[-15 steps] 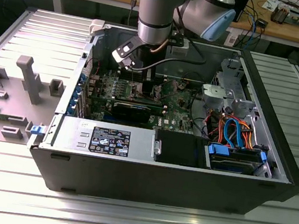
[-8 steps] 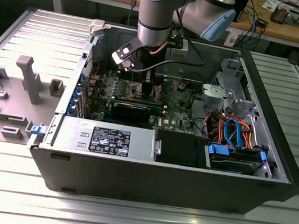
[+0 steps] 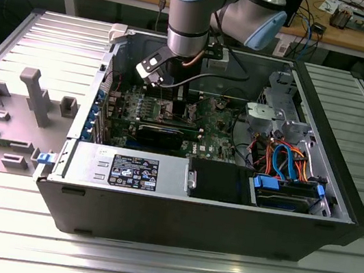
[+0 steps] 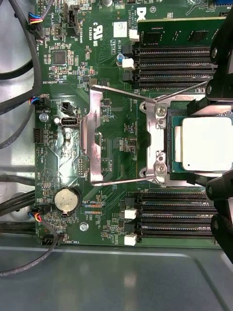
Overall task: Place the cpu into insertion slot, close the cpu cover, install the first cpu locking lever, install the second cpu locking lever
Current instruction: 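Place the cpu into insertion slot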
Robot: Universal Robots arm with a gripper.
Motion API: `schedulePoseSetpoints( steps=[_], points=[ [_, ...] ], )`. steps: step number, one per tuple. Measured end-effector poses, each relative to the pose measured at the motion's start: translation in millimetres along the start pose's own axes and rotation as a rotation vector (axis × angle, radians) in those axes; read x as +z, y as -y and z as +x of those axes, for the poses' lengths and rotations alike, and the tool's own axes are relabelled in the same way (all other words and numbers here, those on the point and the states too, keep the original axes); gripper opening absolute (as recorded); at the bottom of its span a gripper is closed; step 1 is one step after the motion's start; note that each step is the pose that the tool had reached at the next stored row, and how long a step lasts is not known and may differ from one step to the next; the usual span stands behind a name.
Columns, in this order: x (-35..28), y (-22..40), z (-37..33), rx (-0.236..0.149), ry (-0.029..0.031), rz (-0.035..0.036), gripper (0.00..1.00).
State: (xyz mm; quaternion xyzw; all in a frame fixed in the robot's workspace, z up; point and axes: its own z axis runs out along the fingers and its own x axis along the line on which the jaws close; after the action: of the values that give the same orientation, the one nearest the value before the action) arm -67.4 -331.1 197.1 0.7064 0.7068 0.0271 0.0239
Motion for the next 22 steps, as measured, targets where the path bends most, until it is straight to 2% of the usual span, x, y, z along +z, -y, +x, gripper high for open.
schedulePoseSetpoints(
  steps=[2,3,7,11,22],
  points=[
    [0.3,-0.1,0.2,0.0,-0.001,-0.0004,0.55],
    [0.2,0.0,0.1,0.0,-0.0004,-0.0004,0.62],
    [-0.1,0.1,-0.5,0.0,0.0002,0.0001,0.62],
    [-0.3,-0.1,-0.9,-0.001,0.0085,0.0001,0.62],
    [-0.2,-0.1,-0.5,-0.003,0.0084,0.0,0.62]
  ],
)
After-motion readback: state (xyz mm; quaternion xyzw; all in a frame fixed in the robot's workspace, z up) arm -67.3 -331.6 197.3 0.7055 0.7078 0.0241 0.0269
